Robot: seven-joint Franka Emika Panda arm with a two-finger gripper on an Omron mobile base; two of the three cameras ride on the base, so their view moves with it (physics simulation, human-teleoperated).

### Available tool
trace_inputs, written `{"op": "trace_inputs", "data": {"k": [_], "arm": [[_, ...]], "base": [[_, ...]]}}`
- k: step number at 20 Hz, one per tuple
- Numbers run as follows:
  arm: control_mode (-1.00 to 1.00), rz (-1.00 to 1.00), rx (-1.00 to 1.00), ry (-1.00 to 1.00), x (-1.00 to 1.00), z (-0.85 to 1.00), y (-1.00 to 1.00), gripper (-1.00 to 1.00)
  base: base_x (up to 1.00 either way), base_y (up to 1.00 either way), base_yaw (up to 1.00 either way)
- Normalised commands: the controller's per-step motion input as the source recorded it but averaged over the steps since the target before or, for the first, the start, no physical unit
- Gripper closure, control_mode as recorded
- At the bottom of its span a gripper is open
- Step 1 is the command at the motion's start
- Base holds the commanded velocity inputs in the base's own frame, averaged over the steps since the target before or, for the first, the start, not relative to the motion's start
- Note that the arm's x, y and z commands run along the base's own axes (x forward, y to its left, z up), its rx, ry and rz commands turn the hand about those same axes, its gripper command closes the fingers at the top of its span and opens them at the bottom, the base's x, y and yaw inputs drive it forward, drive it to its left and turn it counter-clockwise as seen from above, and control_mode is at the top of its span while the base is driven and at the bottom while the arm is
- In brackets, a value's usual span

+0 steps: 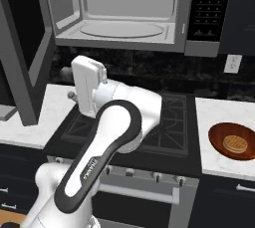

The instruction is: Open the microwave, place the bowl with waffle inside the microwave, then close the microwave door and turn it on.

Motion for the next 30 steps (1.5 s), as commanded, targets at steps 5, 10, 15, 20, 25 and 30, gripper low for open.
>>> {"op": "trace_inputs", "data": {"k": [5, 10, 15, 20, 25, 30], "arm": [[-1.0, 0.25, 0.0, 0.0, 0.38, 0.0, 0.58, -1.0], [-1.0, 0.25, -0.01, 0.0, 0.01, 0.0, 0.88, -1.0], [-1.0, 0.21, -0.03, 0.0, 0.0, 0.0, 1.0, -1.0], [-1.0, 0.17, -0.03, -0.02, 0.0, 0.0, 1.0, -1.0], [-1.0, 0.09, -0.05, -0.06, 0.0, 0.01, 1.0, -1.0], [-1.0, 0.0, -0.06, -0.19, -0.37, 0.05, 0.37, -1.0]], "base": [[0.0, 0.0, 0.0], [0.0, 0.0, 0.0], [0.0, 0.0, 0.0], [0.0, 0.0, 0.0], [0.0, 0.0, 0.0], [0.0, 0.0, 0.0]]}}
